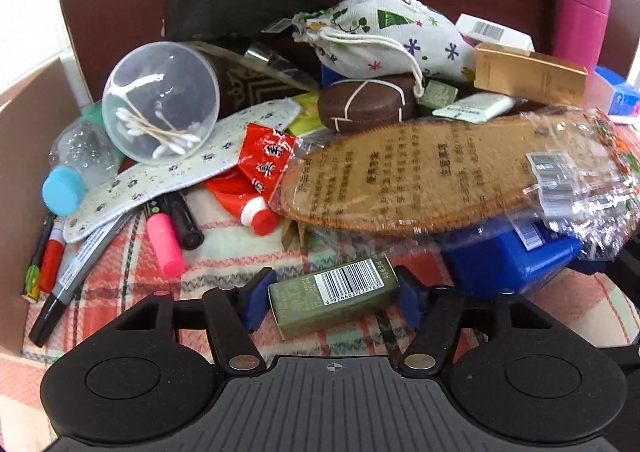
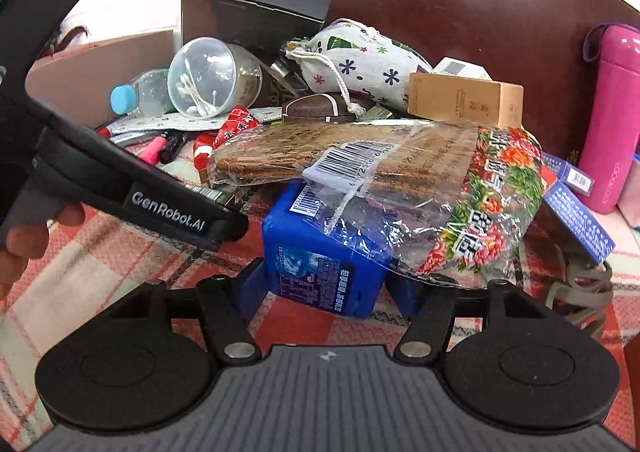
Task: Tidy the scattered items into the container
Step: 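Grasp the green soap box with the left tool while the right tool grasps the blue box, then carry both items to the cardboard box and open both tools to drop them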
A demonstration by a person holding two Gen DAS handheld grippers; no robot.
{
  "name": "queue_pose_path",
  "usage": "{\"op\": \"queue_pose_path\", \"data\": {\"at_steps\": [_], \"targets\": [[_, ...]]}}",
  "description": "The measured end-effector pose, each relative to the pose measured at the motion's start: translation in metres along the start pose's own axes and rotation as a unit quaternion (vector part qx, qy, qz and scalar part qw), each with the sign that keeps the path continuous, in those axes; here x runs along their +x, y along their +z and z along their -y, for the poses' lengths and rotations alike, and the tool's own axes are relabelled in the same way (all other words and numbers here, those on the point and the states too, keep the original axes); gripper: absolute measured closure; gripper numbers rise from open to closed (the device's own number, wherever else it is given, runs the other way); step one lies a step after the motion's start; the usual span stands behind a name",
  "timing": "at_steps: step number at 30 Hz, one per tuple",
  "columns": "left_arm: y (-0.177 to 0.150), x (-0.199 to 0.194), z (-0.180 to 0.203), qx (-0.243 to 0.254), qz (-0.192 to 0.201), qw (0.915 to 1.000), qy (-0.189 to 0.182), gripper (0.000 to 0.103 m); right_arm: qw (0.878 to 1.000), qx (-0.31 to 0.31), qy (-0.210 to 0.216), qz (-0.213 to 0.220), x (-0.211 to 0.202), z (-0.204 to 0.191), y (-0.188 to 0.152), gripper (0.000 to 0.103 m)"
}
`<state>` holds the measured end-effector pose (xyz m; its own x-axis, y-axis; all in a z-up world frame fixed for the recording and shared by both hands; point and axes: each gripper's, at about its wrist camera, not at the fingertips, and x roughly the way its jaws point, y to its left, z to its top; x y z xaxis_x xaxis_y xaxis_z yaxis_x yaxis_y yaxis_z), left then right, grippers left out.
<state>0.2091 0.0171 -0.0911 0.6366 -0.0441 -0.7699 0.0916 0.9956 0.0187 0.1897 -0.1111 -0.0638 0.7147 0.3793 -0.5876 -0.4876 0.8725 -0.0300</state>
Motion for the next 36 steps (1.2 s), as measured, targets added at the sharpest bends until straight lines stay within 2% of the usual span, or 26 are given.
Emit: {"op": "queue_pose_path", "data": {"at_steps": [7, 15, 16, 18, 20, 25, 27, 28, 30, 33, 36], "targets": [[-0.036, -0.031, -0.001, -0.002, 0.001, 1.0, -0.004, 0.038, 0.999, 0.007, 0.032, -0.011, -0.028, -0.009, -0.015, 0.035], [-0.089, -0.084, -0.014, -0.018, -0.014, 0.9996, -0.017, 0.037, 0.997, 0.022, 0.065, -0.022, -0.077, -0.033, -0.043, 0.034], [-0.093, -0.087, -0.014, -0.022, -0.012, 0.9996, -0.016, 0.035, 0.997, 0.028, 0.068, -0.023, -0.082, -0.035, -0.047, 0.034], [-0.099, -0.093, -0.015, -0.031, -0.008, 0.9994, -0.013, 0.023, 0.997, 0.03, 0.062, -0.019, -0.084, -0.037, -0.044, 0.033], [-0.097, -0.092, -0.016, -0.043, -0.009, 0.999, -0.006, 0.017, 0.998, 0.031, 0.056, -0.015, -0.086, -0.039, -0.042, 0.03], [-0.098, -0.088, -0.019, -0.049, -0.002, 0.9988, -0.005, 0.016, 0.999, 0.034, 0.041, -0.006, -0.09, -0.044, -0.035, 0.03], [-0.099, -0.086, -0.019, -0.042, 0.003, 0.9991, -0.003, 0.021, 0.999, 0.029, 0.037, -0.012, -0.088, -0.045, -0.037, 0.034], [-0.1, -0.087, -0.018, -0.036, 0.005, 0.9993, 0.001, 0.027, 0.999, 0.028, 0.036, -0.016, -0.087, -0.045, -0.038, 0.037], [-0.101, -0.09, -0.018, -0.028, 0.007, 0.9996, 0.001, 0.038, 0.999, 0.027, 0.035, -0.024, -0.085, -0.045, -0.04, 0.038], [-0.102, -0.094, -0.022, -0.034, 0.004, 0.9994, -0.007, 0.038, 0.999, 0.013, 0.038, -0.035, -0.085, -0.049, -0.036, 0.038], [-0.1, -0.106, -0.031, -0.055, 0.014, 0.9983, -0.011, 0.038, 0.997, 0.001, 0.073, -0.037, -0.088, -0.054, -0.02, 0.038]]}}
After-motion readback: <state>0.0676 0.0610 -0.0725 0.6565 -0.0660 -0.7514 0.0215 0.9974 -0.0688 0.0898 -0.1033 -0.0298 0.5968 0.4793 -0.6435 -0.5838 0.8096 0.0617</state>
